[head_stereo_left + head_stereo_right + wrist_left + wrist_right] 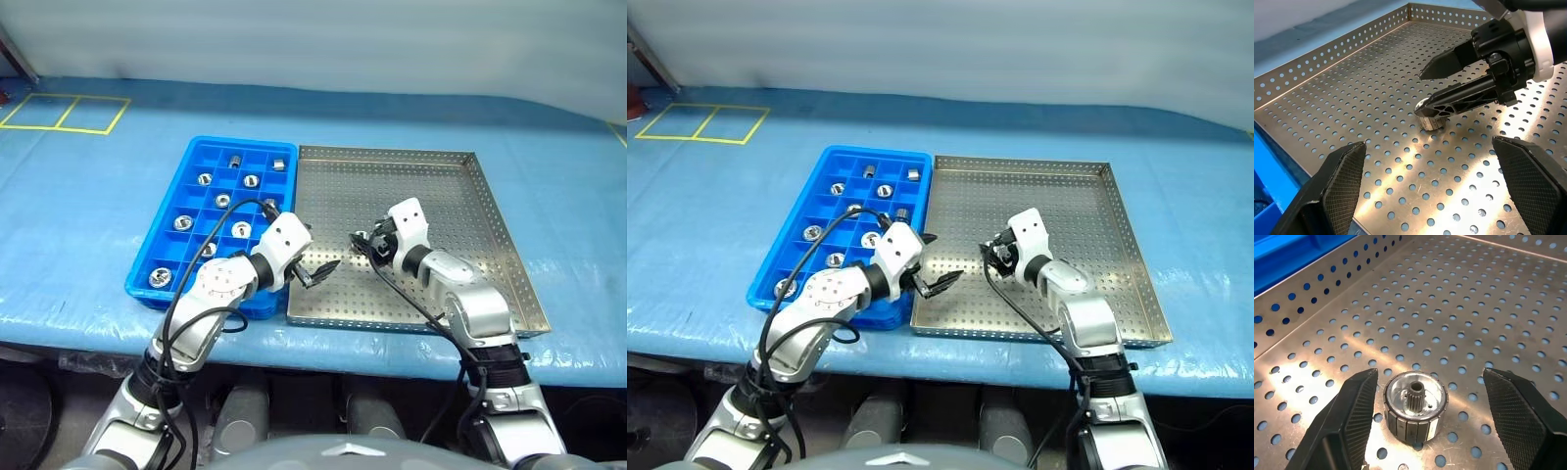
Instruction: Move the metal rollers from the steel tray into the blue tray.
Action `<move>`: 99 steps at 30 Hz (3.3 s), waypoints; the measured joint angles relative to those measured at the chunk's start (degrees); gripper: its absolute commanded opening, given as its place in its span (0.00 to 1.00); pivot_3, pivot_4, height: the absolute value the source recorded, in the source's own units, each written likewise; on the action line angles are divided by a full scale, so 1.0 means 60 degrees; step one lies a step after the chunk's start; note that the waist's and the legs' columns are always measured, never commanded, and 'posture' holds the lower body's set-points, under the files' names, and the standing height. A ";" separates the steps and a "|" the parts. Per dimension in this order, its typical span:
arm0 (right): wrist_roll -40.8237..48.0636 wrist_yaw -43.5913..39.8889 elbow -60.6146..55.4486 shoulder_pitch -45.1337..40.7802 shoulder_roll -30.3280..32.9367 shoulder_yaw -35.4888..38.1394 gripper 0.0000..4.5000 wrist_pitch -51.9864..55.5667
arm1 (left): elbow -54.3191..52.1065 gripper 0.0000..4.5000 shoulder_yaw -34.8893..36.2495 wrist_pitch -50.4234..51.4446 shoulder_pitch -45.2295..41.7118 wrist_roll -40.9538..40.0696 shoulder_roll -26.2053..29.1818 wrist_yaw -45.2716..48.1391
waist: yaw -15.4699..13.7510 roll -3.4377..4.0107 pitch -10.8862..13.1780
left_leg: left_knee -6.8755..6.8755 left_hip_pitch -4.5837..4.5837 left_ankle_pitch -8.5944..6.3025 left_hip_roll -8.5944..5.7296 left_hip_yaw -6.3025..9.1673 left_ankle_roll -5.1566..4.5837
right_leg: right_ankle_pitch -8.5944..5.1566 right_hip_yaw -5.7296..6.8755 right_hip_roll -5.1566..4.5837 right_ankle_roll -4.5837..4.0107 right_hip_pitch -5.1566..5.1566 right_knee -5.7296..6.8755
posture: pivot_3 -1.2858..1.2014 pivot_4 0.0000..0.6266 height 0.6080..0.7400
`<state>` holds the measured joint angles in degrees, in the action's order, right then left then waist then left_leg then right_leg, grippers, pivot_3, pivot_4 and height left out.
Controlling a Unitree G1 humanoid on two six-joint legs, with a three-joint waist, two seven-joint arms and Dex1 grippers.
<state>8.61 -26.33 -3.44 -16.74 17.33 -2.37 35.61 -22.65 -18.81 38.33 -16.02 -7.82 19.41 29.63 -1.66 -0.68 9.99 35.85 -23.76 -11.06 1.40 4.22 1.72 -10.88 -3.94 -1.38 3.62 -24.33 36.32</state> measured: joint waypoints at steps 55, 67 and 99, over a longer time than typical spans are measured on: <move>0.0818 -0.2750 0.0432 -0.2310 -0.1644 -0.3881 0.39 -0.0072 | -0.5899 1.00 0.3495 0.3792 0.4766 -0.1878 0.1432 -0.3198 | -0.2164 -0.0011 0.0005 | -0.0056 -0.0002 -0.0034 0.0025 0.0012 0.0066 | -0.0058 0.0044 0.0009 -0.0070 -0.0073 0.0048 | 0.73 0.24 1.00; 0.0462 -0.2502 0.0735 -0.2310 -0.1418 -0.3741 0.39 -0.0081 | -0.5899 1.00 0.3387 0.3981 0.4585 -0.1893 0.1543 -0.3316 | -0.2597 -0.0011 0.0005 | -0.0055 -0.0011 -0.0058 0.0033 0.0006 0.0110 | -0.0067 0.0046 0.0015 -0.0070 -0.0085 0.0040 | 0.71 0.24 1.00; 0.0685 -0.2389 -0.0625 -0.1841 -0.1121 -0.2914 0.67 -0.0495 | -0.5575 1.00 0.2808 0.4055 0.3835 -0.1808 0.1547 -0.2995 | -0.2622 -0.0010 0.0005 | -0.0056 -0.0024 -0.0063 0.0043 0.0009 0.0117 | -0.0069 0.0054 0.0023 -0.0068 -0.0076 -0.0002 | 0.67 0.24 1.00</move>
<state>12.72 -40.67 -7.19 -27.78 10.60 -19.86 32.64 -56.10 -1.96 62.66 6.99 -18.66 28.70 11.65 -17.39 -0.74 10.02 35.51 -23.91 -11.44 1.66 4.27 2.43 -11.30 -3.61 -1.24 3.21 -24.78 36.31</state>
